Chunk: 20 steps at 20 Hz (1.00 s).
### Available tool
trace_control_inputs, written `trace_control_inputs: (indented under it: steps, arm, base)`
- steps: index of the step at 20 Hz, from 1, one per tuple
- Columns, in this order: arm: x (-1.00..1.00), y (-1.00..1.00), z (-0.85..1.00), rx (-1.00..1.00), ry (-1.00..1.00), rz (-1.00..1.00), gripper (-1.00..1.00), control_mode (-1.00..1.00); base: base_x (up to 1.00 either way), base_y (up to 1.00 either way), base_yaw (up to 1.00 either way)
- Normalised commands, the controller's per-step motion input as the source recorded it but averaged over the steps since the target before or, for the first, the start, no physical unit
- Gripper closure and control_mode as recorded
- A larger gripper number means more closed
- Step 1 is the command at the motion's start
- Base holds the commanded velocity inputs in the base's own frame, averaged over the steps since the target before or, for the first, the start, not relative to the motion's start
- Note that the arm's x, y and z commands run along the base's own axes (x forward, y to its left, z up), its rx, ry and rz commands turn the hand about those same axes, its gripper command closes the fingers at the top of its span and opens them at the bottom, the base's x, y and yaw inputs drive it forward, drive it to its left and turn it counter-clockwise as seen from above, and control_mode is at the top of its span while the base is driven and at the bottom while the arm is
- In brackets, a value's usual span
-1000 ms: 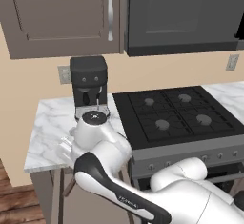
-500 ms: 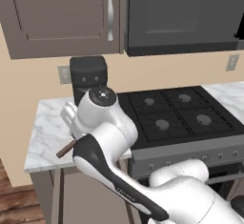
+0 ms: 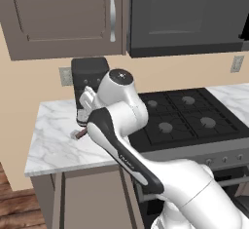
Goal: Pick the whisk from the drawer and place it on the counter.
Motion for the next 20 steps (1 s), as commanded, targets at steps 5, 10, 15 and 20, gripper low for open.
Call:
trace_control_inputs:
  steps: [5,10,15,20]
  arm:
    - [0.48,-0.05,-0.73,-0.02,0.01,0.15,1.00,-1.00]
    - [0.72,0.11,-0.85,-0.11,0.04,0.17,1.00,-1.00]
    - [0.73,0.13,-0.78,-0.09,0.09,0.13,1.00,-1.00]
    - [0.69,0.06,-0.73,-0.04,0.07,0.06,1.00,-1.00]
  base:
    - [0.00,0.00,0.00]
    - [0.00,0.00,0.00]
    - [0.00,0.00,0.00]
    - [0.00,0.00,0.00]
